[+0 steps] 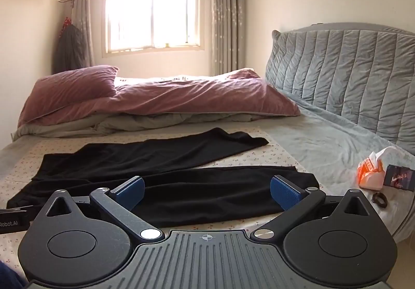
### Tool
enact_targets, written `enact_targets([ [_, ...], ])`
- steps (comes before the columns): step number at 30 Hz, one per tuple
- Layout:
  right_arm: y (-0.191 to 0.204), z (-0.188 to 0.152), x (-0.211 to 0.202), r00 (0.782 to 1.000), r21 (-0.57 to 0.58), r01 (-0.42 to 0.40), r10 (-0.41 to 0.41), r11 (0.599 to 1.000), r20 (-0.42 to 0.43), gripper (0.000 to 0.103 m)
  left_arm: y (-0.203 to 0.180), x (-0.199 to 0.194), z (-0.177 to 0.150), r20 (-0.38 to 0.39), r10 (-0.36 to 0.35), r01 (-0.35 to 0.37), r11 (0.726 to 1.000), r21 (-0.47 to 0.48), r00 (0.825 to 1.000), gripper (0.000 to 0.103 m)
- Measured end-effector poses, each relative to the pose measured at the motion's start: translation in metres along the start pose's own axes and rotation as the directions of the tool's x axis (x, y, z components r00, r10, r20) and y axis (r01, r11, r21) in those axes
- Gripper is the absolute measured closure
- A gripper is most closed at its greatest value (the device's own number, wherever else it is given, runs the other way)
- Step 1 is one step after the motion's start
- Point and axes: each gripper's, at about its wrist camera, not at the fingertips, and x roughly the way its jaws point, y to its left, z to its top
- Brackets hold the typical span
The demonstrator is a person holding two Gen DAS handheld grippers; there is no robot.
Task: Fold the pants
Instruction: 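Move both open grippers toward the black trousers on the bed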
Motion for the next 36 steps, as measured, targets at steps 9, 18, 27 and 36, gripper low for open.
enact_targets([
  [9,-0.002,-0.004,0.008,1.000,0.026,-0.002,0.002,1.000,-0.026,0.000,-0.005,-0.001,-0.004,0.000,-0.034,0.034,0.999,0.035,0.999,0.000],
  [18,-0.004,-0.009,0.007,0.999,0.051,-0.025,0.026,0.998,-0.024,0.000,-0.005,0.001,-0.005,-0.009,-0.049,0.049,0.998,0.032,0.999,0.000],
  [27,0.000,-0.013,0.012,0.999,0.059,-0.035,0.035,0.998,-0.007,0.000,-0.006,0.005,-0.006,-0.023,-0.050,0.050,0.999,0.020,0.998,0.000],
  [36,0.006,-0.020,0.025,0.995,0.009,-0.007,0.007,1.000,-0.099,0.000,-0.004,0.021,-0.013,-0.080,-0.066,0.067,0.998,0.001,0.995,0.000],
])
